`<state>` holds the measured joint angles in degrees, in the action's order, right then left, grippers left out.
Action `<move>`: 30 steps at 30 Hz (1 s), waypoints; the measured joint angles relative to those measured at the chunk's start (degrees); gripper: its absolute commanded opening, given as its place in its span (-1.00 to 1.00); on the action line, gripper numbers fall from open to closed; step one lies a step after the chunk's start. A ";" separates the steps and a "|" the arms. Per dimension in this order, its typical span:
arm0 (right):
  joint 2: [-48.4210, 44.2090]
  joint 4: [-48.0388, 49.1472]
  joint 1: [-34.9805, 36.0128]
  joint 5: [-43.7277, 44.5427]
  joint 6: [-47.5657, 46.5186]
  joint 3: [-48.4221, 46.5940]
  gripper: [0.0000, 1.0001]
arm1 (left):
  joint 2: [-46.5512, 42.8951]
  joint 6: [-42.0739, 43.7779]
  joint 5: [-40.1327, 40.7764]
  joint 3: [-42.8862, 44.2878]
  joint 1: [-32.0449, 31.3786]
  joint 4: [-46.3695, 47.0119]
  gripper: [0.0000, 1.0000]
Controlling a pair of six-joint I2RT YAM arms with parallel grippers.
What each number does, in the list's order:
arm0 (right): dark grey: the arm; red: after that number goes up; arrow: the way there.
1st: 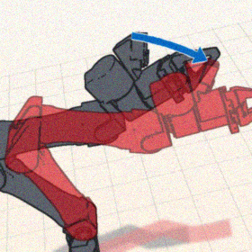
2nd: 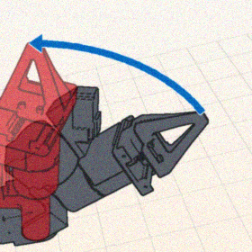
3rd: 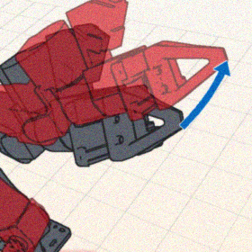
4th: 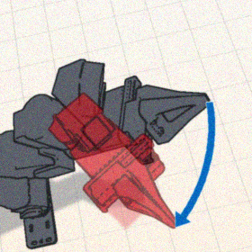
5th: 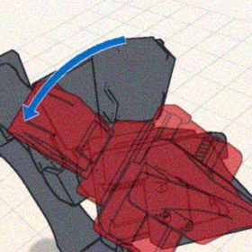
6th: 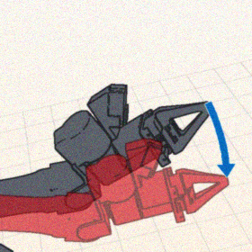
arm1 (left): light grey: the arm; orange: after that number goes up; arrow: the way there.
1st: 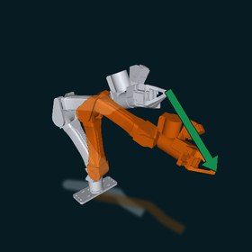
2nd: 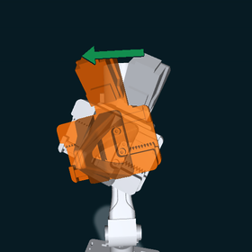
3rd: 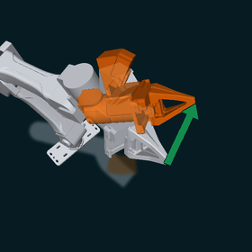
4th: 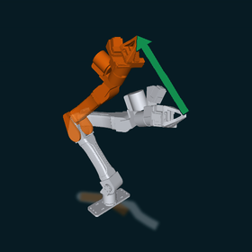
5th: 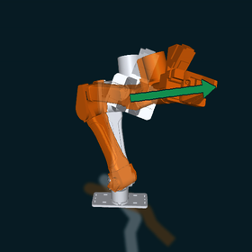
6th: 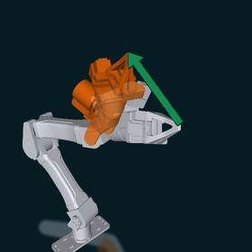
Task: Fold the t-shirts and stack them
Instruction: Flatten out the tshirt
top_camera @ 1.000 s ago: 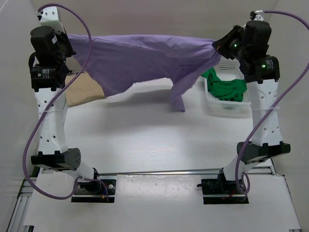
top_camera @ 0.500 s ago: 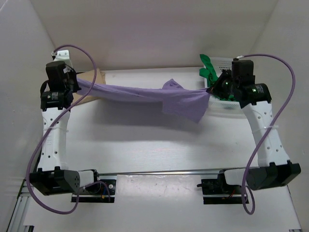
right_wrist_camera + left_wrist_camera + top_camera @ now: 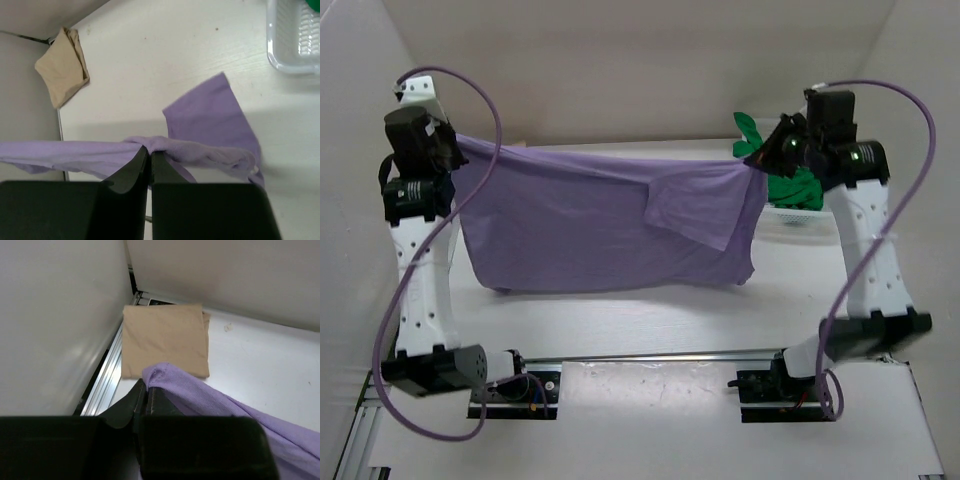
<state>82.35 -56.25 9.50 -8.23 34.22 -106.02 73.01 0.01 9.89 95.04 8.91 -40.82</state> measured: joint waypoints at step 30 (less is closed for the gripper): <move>21.94 38.23 -5.33 -6.12 16.20 -17.46 -1.00 | 33.46 -0.02 3.54 34.29 -4.70 5.70 -0.79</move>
<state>104.29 -18.02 4.16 -14.35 50.41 -123.48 106.48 -0.01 13.43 129.34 4.21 -35.11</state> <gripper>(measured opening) 0.008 0.128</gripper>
